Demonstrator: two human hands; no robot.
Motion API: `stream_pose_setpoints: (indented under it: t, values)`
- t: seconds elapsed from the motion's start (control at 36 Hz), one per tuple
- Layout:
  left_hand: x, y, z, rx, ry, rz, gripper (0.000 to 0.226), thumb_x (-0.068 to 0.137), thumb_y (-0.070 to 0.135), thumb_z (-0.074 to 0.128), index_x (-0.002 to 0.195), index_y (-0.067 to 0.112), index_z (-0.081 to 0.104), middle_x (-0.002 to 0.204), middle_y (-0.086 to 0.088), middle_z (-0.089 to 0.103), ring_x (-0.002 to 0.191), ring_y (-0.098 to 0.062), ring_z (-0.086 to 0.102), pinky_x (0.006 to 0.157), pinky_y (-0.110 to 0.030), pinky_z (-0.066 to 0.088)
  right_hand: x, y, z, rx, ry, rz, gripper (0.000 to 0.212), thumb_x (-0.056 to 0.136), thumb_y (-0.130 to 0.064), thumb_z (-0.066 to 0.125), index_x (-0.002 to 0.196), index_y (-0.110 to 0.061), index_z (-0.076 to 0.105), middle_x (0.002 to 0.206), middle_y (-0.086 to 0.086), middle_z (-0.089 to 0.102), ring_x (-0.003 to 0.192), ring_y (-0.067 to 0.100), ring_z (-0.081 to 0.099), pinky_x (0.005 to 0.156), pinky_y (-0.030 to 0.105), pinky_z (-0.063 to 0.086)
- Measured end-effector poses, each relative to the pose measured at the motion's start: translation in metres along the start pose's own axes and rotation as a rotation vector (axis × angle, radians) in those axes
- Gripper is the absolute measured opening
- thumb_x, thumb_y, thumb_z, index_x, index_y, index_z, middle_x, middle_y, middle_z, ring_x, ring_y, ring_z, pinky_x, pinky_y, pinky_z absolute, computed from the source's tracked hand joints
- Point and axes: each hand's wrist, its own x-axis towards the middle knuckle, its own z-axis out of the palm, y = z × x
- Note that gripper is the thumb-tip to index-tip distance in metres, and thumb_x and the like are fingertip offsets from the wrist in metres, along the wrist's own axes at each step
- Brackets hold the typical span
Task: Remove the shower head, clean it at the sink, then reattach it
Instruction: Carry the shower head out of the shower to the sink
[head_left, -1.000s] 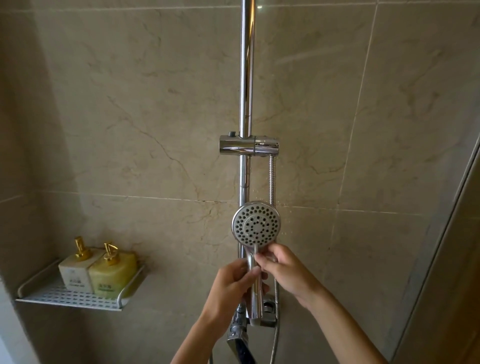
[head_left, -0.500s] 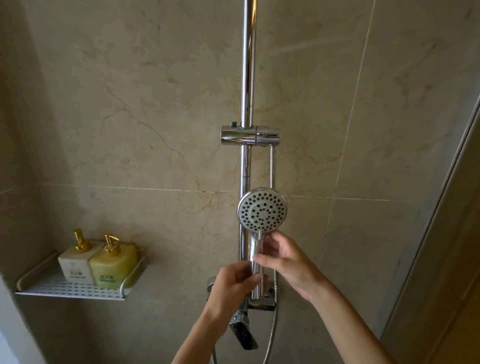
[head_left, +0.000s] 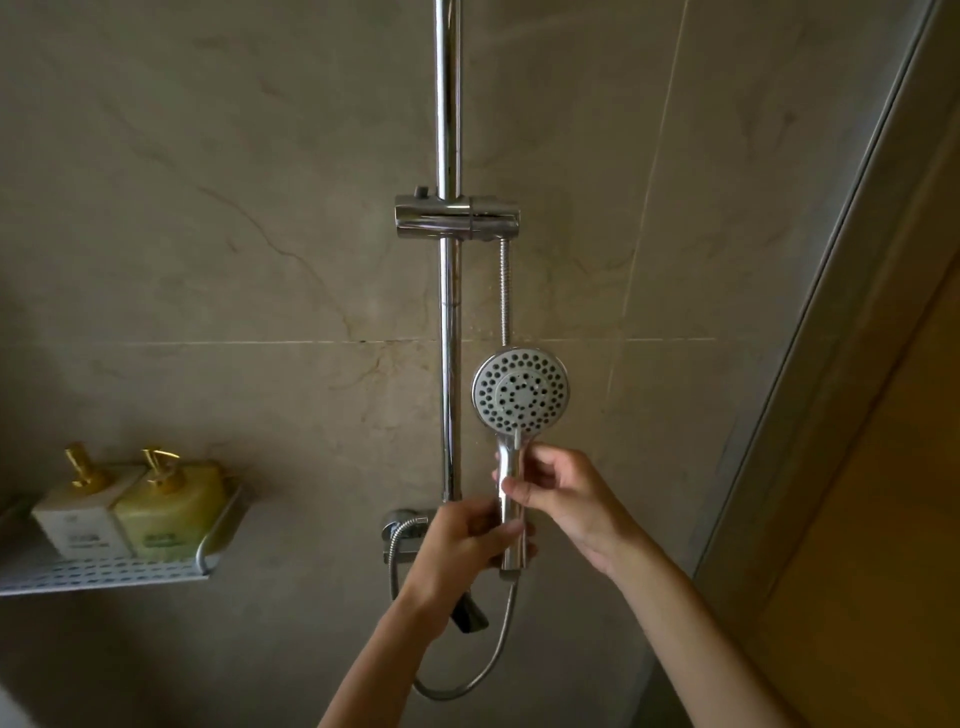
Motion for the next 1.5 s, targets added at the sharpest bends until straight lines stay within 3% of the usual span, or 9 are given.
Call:
stream_pose_setpoints:
  t: [0.08,0.22,0.47,0.58,0.75,0.94,1.17,1.33,1.5]
  values:
    - [0.001,0.002,0.004,-0.005,-0.035,-0.004,0.010,0.093,0.010,0.066,0.092,0.002,0.070,0.074,-0.003,0.073,0.073,-0.016,0.073,0.065,-0.025,0.056,-0.006,0.000,-0.003,-0.005,0.041,0.000,0.022,0.084,-0.006,0.075,0.100,-0.022,0.076,0.103,0.007,0.077,0.102,0.024,0.072,0.087,0.031,0.057]
    - [0.008,0.004,0.017,-0.009,-0.093,0.016,0.021,0.090,0.013,0.069,0.103,-0.004,0.069,0.094,-0.025,0.073,0.093,-0.035,0.073,0.084,-0.049,0.056,-0.016,-0.001,-0.016,-0.016,0.119,0.004,0.024,0.086,0.002,0.071,0.104,-0.015,0.073,0.105,0.013,0.075,0.105,0.029,0.070,0.094,0.037,0.057]
    - [0.034,0.004,0.056,-0.122,-0.182,0.000,0.023,0.092,0.005,0.064,0.110,-0.008,0.066,0.102,-0.032,0.069,0.094,-0.040,0.072,0.086,-0.050,0.059,-0.019,-0.003,-0.056,-0.011,0.198,-0.013,0.026,0.087,0.002,0.069,0.102,-0.019,0.073,0.103,0.009,0.077,0.103,0.023,0.071,0.089,0.031,0.057]
    - [0.051,0.005,0.077,-0.128,-0.224,-0.001,0.021,0.093,0.006,0.064,0.109,-0.008,0.066,0.094,-0.024,0.073,0.090,-0.037,0.073,0.085,-0.050,0.058,-0.018,-0.003,-0.083,-0.037,0.242,-0.028,0.022,0.087,0.000,0.071,0.102,-0.015,0.073,0.104,0.015,0.075,0.105,0.032,0.069,0.095,0.041,0.055]
    - [0.079,0.005,0.113,-0.100,-0.298,0.000,0.016,0.091,0.009,0.067,0.102,-0.002,0.069,0.090,-0.020,0.074,0.088,-0.036,0.074,0.079,-0.048,0.058,-0.021,-0.005,-0.125,-0.045,0.287,-0.047,0.017,0.084,-0.006,0.074,0.099,-0.013,0.074,0.100,0.016,0.074,0.093,0.022,0.070,0.087,0.034,0.055]
    - [0.101,0.004,0.160,-0.075,-0.391,-0.014,0.012,0.090,0.007,0.067,0.099,-0.001,0.069,0.087,-0.017,0.074,0.087,-0.037,0.074,0.076,-0.046,0.057,-0.038,-0.002,-0.171,-0.070,0.382,-0.015,0.019,0.078,-0.015,0.076,0.096,-0.014,0.073,0.098,0.015,0.073,0.094,0.022,0.069,0.093,0.042,0.052]
    - [0.114,0.000,0.206,-0.096,-0.542,-0.036,0.016,0.090,0.003,0.066,0.101,-0.009,0.067,0.094,-0.033,0.068,0.080,-0.035,0.068,0.069,-0.041,0.057,-0.071,-0.008,-0.203,-0.100,0.548,0.062,0.018,0.085,-0.003,0.072,0.097,-0.016,0.074,0.098,0.005,0.076,0.099,0.022,0.069,0.092,0.035,0.052]
    - [0.121,0.001,0.228,-0.085,-0.698,-0.023,0.027,0.083,0.017,0.071,0.100,-0.004,0.069,0.097,-0.034,0.068,0.085,-0.039,0.067,0.081,-0.063,0.051,-0.094,-0.015,-0.208,-0.151,0.697,0.085,0.019,0.087,-0.007,0.070,0.099,-0.022,0.075,0.101,0.000,0.077,0.103,0.019,0.070,0.099,0.045,0.051]
    - [0.123,-0.005,0.242,-0.100,-0.896,-0.052,0.011,0.090,0.006,0.067,0.098,0.003,0.072,0.095,-0.021,0.075,0.084,-0.031,0.074,0.068,-0.032,0.058,-0.119,-0.024,-0.195,-0.215,0.889,0.107,0.021,0.087,-0.006,0.071,0.100,-0.022,0.075,0.101,-0.002,0.077,0.104,0.020,0.070,0.100,0.053,0.051]
